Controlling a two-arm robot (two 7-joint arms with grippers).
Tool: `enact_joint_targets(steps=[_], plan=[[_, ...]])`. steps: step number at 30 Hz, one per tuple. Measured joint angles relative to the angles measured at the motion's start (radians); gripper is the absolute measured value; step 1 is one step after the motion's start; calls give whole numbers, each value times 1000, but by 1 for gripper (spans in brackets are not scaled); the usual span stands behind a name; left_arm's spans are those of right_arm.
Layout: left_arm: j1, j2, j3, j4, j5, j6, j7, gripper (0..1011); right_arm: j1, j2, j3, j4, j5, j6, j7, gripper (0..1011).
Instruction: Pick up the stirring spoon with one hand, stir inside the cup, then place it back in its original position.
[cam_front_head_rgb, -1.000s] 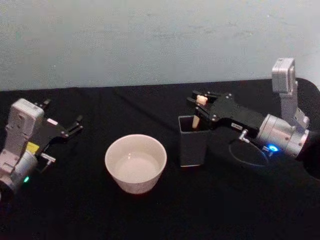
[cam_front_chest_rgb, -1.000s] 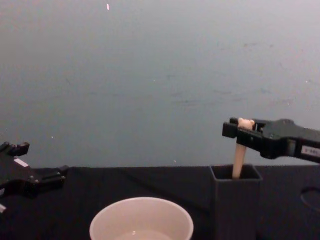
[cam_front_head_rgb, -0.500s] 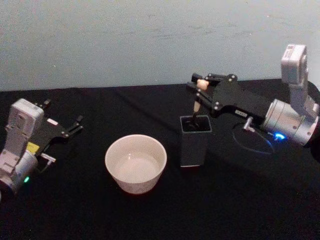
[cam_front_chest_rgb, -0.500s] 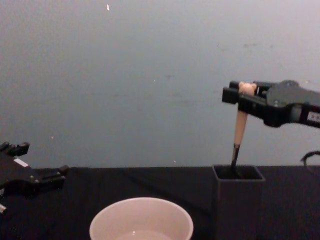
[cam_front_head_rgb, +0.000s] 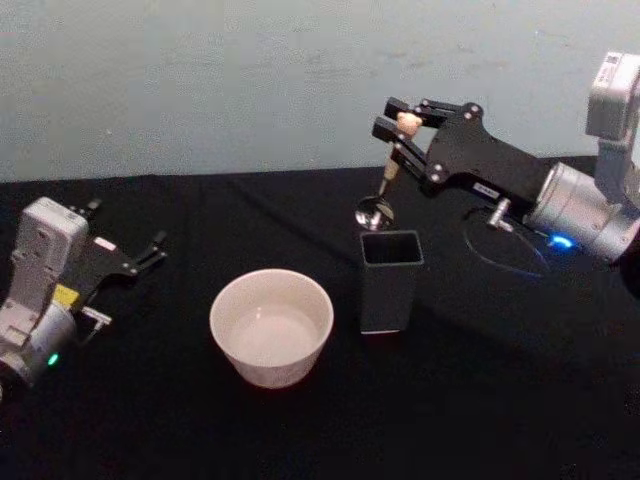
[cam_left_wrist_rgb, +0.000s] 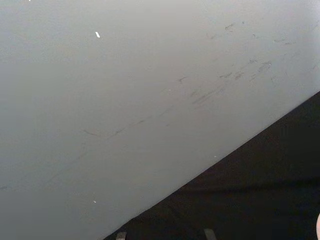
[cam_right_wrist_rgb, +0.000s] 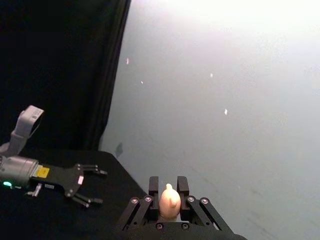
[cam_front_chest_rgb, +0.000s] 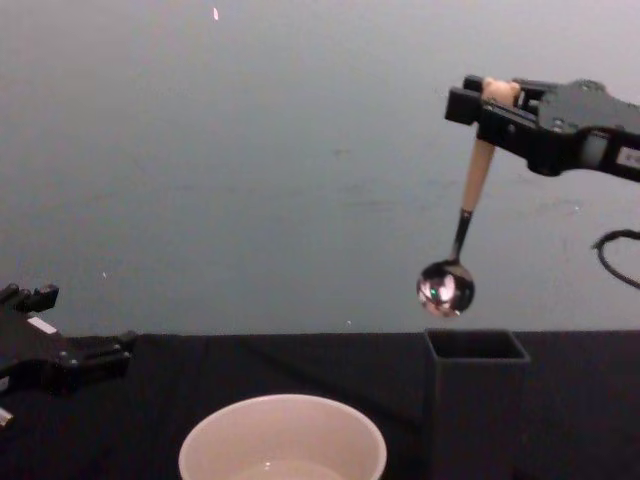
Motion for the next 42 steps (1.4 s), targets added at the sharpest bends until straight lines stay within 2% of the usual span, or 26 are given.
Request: enact_joint_targets(steps=[7, 11, 20, 30, 42], plan=[[0, 0, 0, 0, 0, 0, 0, 1001, 53, -48, -39, 53, -11, -21, 34, 215], [0, 0, 0, 0, 0, 0, 0, 1001, 79, -84, -73, 93, -11, -21, 59, 215], [0, 0, 0, 0, 0, 0, 0, 1001, 102, -129, -133, 145, -16, -6, 86, 215], [0, 0, 0, 0, 0, 0, 0, 1001, 110, -156, -177, 195, -26, -6, 103, 215], [0, 0, 0, 0, 0, 0, 0, 1001, 138, -231, -212, 345, -65, -66, 110, 216]])
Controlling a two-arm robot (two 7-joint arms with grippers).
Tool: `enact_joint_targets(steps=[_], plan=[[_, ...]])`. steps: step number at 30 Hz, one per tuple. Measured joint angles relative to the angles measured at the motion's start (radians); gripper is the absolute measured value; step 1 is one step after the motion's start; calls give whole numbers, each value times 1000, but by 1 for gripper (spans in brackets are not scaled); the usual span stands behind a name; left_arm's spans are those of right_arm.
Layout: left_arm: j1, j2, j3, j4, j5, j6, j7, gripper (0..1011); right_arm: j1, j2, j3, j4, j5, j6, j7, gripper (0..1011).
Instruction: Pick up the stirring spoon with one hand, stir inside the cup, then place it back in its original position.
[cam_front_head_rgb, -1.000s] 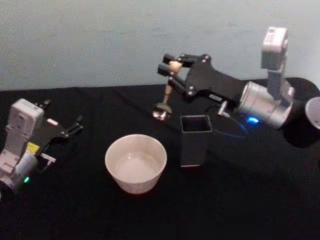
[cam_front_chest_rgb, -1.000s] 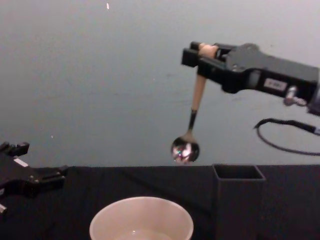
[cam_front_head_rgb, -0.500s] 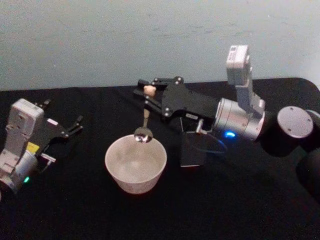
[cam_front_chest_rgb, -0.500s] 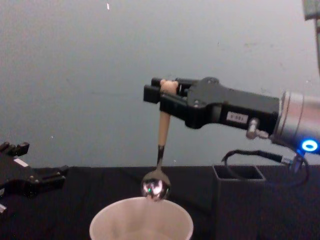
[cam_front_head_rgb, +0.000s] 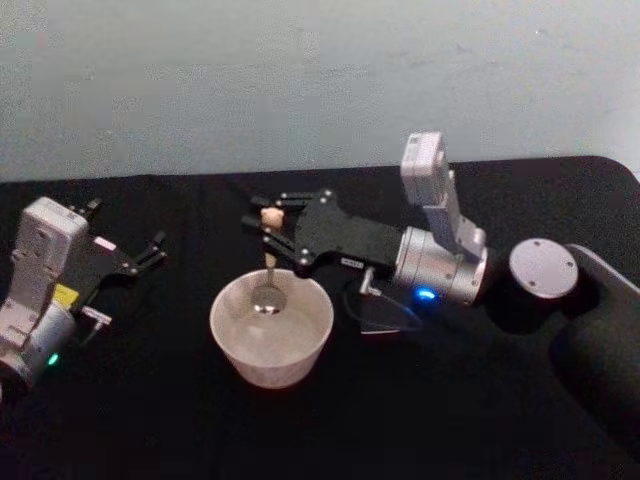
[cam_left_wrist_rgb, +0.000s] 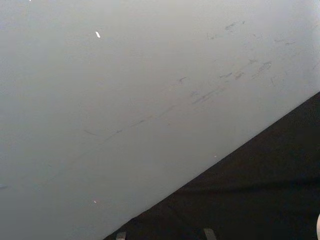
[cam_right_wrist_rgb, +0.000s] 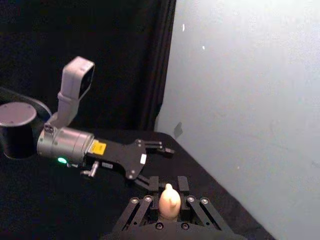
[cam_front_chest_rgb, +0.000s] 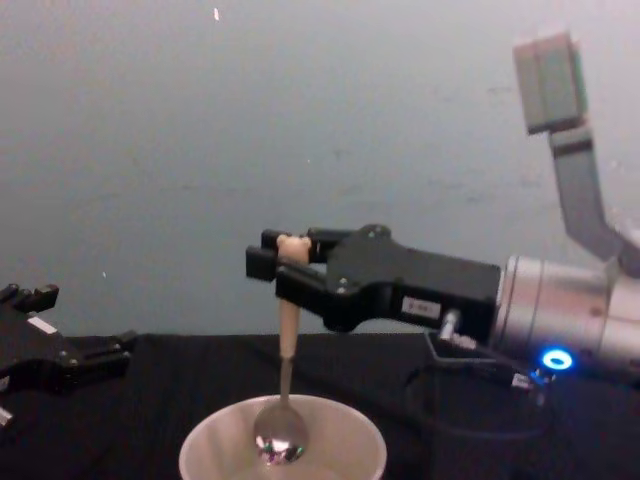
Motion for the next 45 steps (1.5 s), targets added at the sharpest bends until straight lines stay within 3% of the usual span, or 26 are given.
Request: enact_joint_targets(steps=[8, 23, 36, 45], plan=[[0, 0, 0, 0, 0, 0, 0, 1001, 8, -27, -9, 59, -28, -11, -1, 215], [0, 0, 0, 0, 0, 0, 0, 1001, 3, -30, -4, 62, -58, -18, -10, 215], [0, 0, 0, 0, 0, 0, 0, 1001, -36, 17, 15, -8, -69, 3, -30, 215], [0, 0, 0, 0, 0, 0, 0, 1001, -103, 78, 28, -124, -40, 35, -29, 215]])
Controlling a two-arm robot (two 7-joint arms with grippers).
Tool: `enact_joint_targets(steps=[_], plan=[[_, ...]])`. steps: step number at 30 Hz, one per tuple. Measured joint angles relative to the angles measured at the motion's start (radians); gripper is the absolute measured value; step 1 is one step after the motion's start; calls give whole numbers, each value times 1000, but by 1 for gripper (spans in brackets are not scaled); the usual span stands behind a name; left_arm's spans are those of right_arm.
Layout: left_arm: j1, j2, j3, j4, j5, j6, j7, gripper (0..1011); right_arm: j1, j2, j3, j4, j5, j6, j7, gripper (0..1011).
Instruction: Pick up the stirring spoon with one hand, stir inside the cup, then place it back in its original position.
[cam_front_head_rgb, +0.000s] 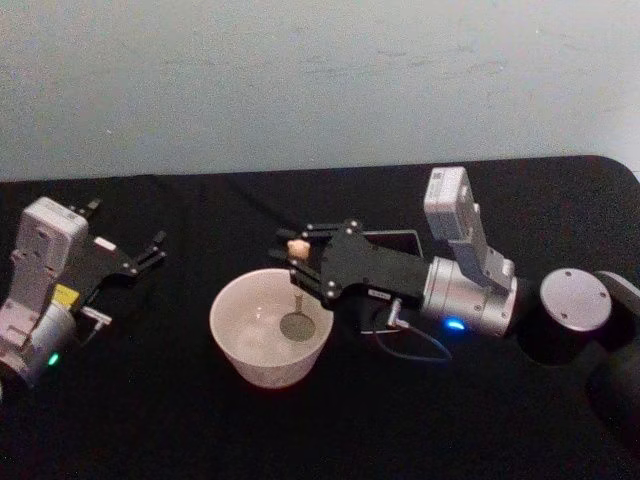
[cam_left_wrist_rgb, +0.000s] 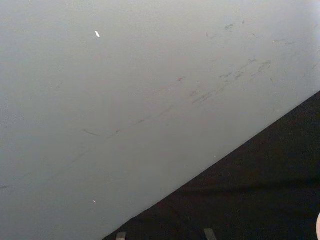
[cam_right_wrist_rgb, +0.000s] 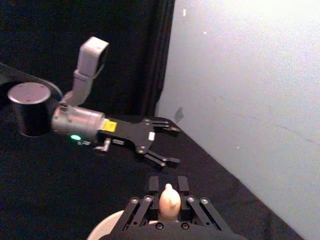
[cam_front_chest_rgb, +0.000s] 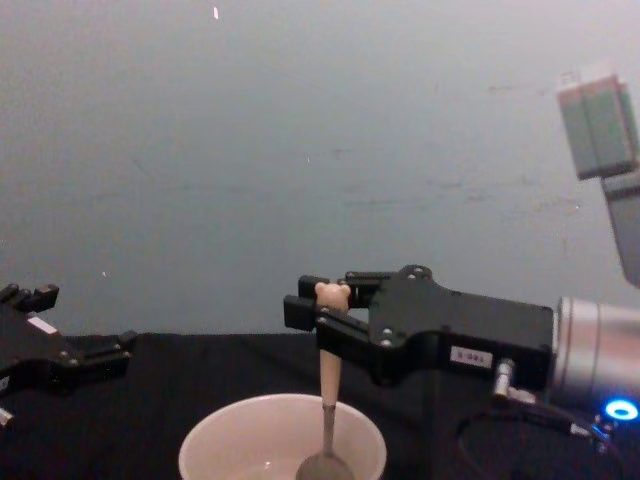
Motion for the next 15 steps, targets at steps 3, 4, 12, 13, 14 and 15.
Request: enact_joint_targets(steps=[3, 4, 12, 13, 14, 15], plan=[[0, 0, 0, 0, 0, 0, 0, 1001, -18, 14, -2, -29, 11, 10, 10, 215], [0, 0, 0, 0, 0, 0, 0, 1001, -24, 18, -7, -40, 15, 15, 16, 216], [0, 0, 0, 0, 0, 0, 0, 1001, -27, 8, -36, -46, 27, 24, 34, 216], [0, 0, 0, 0, 0, 0, 0, 1001, -25, 4, -38, -43, 28, 24, 34, 216], [0, 0, 0, 0, 0, 0, 0, 1001, -19, -5, -41, -36, 29, 24, 34, 215], [0, 0, 0, 0, 0, 0, 0, 1001, -15, -10, -42, -31, 29, 22, 33, 215]])
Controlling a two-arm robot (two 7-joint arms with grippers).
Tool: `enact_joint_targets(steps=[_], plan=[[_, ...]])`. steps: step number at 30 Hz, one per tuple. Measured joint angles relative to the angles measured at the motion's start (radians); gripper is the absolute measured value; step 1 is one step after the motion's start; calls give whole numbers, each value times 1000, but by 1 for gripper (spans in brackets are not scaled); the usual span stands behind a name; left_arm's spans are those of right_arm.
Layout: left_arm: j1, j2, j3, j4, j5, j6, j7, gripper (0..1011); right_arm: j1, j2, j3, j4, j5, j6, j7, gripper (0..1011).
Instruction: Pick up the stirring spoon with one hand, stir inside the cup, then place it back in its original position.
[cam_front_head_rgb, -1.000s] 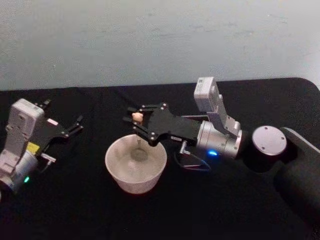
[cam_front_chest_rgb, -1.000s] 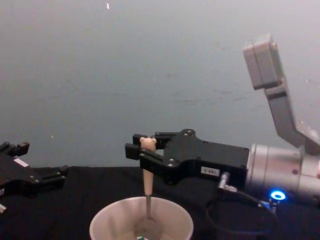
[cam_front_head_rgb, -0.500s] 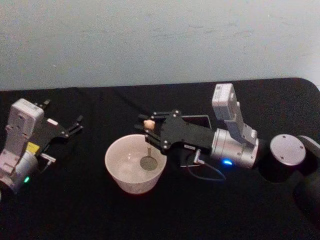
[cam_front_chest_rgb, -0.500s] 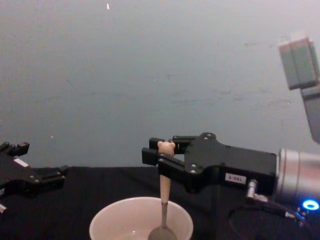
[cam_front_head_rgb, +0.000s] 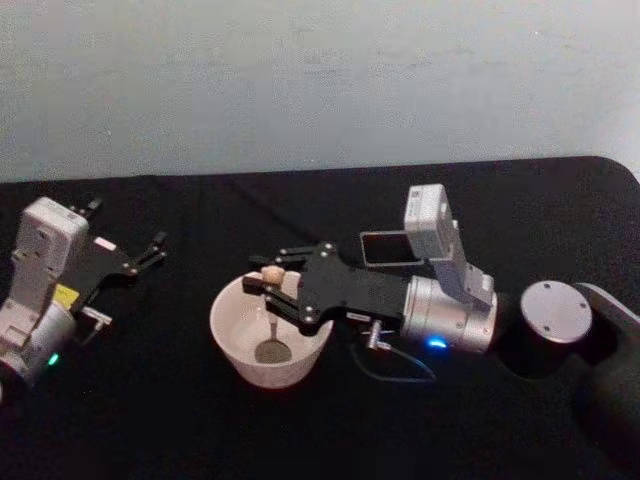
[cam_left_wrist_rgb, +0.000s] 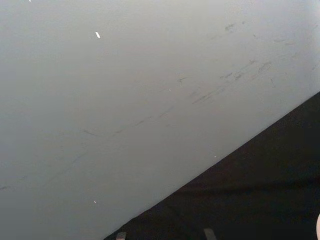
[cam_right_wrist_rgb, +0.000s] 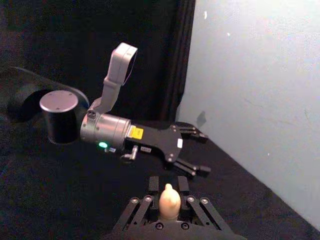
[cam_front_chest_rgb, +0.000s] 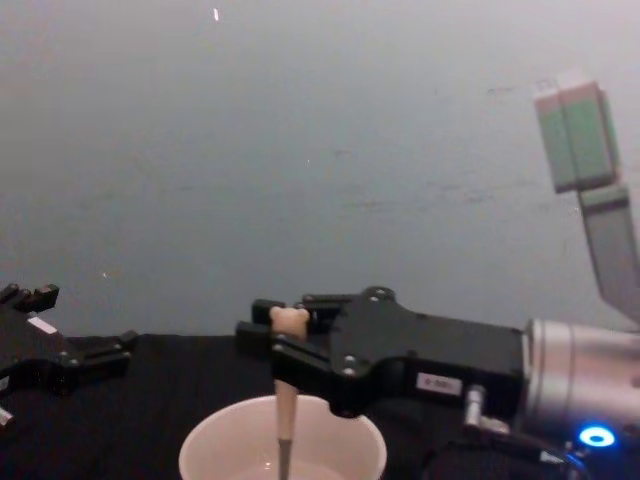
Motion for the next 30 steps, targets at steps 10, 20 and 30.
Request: enact_joint_targets(steps=[10, 20, 30], plan=[[0, 0, 0, 0, 0, 0, 0, 1001, 53, -55, -1, 91, -16, -25, -35, 215], [0, 0, 0, 0, 0, 0, 0, 1001, 60, -55, 22, 111, -28, -28, -58, 215], [0, 0, 0, 0, 0, 0, 0, 1001, 32, -19, 37, 68, -39, -18, -68, 216]])
